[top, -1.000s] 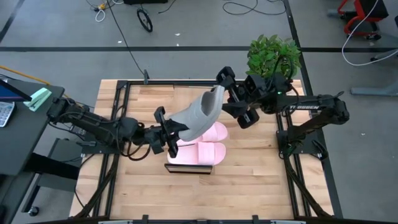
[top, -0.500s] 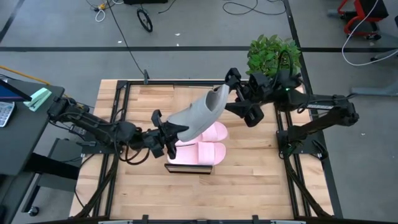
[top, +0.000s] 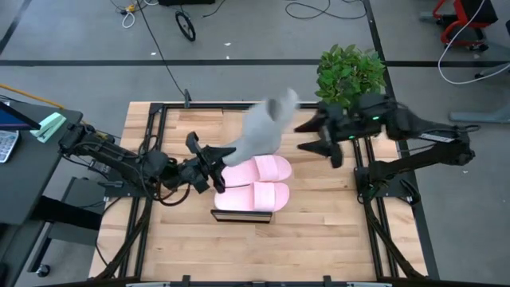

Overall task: Pick and place slides into the shelf
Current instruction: Put the gray slides on top of the shelf

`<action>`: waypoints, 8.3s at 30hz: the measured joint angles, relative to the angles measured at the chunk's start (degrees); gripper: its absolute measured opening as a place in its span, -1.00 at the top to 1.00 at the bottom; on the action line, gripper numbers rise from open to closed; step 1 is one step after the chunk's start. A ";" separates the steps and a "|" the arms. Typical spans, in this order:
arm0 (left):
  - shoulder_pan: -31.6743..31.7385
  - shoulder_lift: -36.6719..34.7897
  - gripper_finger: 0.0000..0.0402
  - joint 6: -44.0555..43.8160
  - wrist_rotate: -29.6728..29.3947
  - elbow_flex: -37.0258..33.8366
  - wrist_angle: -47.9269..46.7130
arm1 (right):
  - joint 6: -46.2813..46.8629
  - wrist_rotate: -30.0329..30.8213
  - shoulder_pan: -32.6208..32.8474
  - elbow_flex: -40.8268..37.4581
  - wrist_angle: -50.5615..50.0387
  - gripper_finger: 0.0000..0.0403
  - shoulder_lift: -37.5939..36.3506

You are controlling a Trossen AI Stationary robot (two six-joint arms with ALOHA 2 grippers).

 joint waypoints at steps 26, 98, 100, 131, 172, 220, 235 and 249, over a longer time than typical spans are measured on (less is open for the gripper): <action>0.70 -13.20 0.74 -6.65 -4.86 10.52 -53.86 | 3.64 5.85 12.26 0.18 -19.27 -0.34 -1.26; 29.43 0.99 0.74 21.98 4.66 18.95 -82.90 | -3.41 11.24 18.28 0.20 -17.10 -0.20 3.22; 28.53 0.96 0.74 21.97 5.06 18.95 -82.67 | -2.89 11.24 18.28 0.20 -17.05 -0.18 3.20; 29.99 0.96 0.74 22.70 14.96 18.95 -75.51 | -8.29 14.52 18.21 0.20 -17.03 -0.13 3.20; 48.03 3.64 0.74 0.66 58.81 7.06 -52.55 | -11.95 19.90 18.21 0.22 -17.43 -0.12 3.17; 49.75 15.15 0.74 7.12 55.95 4.99 -40.59 | -8.30 19.87 18.21 0.22 -17.21 -0.12 3.17; 48.27 9.02 0.74 7.03 52.14 5.00 -43.50 | -8.28 19.87 18.21 0.22 -17.41 -0.12 3.17; 51.26 5.27 0.74 7.07 47.32 5.05 -54.49 | -8.32 19.87 18.23 0.22 -17.25 -0.12 3.17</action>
